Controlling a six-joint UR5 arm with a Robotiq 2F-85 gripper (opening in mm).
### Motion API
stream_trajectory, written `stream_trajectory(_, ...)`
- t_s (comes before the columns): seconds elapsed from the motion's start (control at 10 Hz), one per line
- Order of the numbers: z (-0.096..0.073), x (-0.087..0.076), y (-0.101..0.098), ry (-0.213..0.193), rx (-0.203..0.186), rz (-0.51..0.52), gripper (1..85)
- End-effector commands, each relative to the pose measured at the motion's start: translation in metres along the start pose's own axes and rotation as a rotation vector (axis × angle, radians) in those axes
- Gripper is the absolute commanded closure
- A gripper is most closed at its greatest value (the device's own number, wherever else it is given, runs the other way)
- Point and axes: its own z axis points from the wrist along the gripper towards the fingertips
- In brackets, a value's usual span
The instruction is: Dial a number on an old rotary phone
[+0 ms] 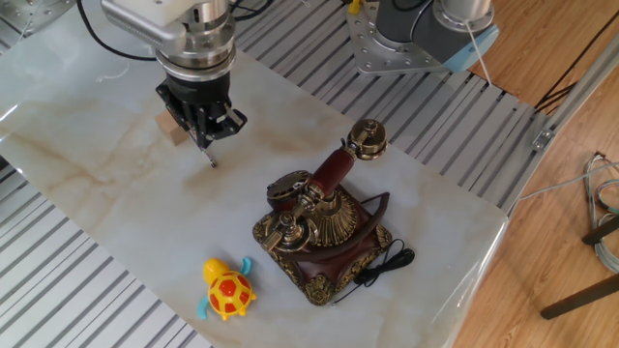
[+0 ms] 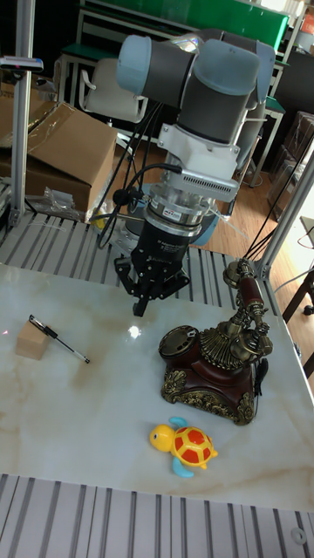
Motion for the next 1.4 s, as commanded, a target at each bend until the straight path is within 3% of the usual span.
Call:
stream_trajectory(0.0,-0.004,0.011,0.0,0.042,0.005,0.033,84.3)
stream_trajectory(0.1,-0.004,0.009,0.018,0.036,-0.064,0.062,84.3)
stream_trajectory(0.3,-0.01,0.014,0.017,0.048,-0.06,0.104,84.3)
stream_trajectory(0.6,-0.023,0.048,-0.017,0.11,0.069,0.184,84.3)
stream_trajectory(0.7,-0.028,0.059,-0.024,0.137,0.088,0.163,84.3)
stream_trajectory(1.0,-0.023,0.053,-0.016,0.121,0.053,0.151,84.3)
stream_trajectory(1.1,-0.021,0.044,-0.017,0.093,0.052,0.121,84.3)
stream_trajectory(1.2,-0.016,0.023,-0.018,0.028,0.049,0.068,84.3)
stream_trajectory(1.3,-0.009,0.01,-0.016,0.004,0.032,0.031,84.3)
